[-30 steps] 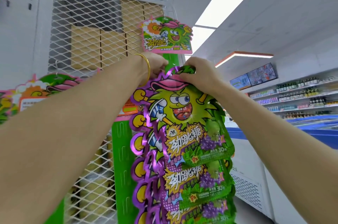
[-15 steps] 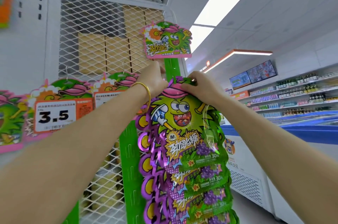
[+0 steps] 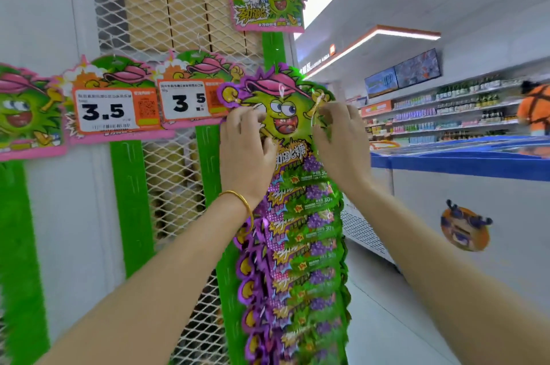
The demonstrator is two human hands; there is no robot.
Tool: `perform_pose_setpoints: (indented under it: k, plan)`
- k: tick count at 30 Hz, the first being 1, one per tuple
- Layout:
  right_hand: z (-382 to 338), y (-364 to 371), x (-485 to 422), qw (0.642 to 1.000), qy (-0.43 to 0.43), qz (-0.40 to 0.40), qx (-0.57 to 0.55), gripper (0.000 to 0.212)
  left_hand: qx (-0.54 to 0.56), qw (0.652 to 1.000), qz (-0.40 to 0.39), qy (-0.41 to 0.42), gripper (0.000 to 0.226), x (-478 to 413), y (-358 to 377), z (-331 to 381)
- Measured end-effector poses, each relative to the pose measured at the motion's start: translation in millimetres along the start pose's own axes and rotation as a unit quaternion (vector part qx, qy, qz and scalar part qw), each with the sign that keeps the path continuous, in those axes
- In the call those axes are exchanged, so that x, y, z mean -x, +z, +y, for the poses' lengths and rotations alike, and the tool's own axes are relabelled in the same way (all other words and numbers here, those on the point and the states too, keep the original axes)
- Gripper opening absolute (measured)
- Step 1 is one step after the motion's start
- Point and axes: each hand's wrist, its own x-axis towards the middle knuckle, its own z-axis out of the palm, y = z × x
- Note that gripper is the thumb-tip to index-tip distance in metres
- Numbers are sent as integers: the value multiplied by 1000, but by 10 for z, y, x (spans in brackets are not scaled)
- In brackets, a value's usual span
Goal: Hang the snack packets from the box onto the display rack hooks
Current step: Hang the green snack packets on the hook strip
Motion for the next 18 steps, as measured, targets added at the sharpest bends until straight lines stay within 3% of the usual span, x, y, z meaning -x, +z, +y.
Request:
perform_pose_setpoints:
  k: [6,9,13,18]
  plan:
    - [14,-36,1076,990,40,-127,-50,25,10,997,-63,-48,29,852,-189,-109]
    - [-78,-14,1772,969,45,-235,-69,23,11,989,-129,-67,29,1603,-379,-205]
    - [-141,83,2973,893,88,-422,-130,22,13,952,-258,-164,30,2973,-748,-472]
    - [-157,290,4330,774,146,-601,-133,21,8,857,-381,-347,30,4402,-1404,-848]
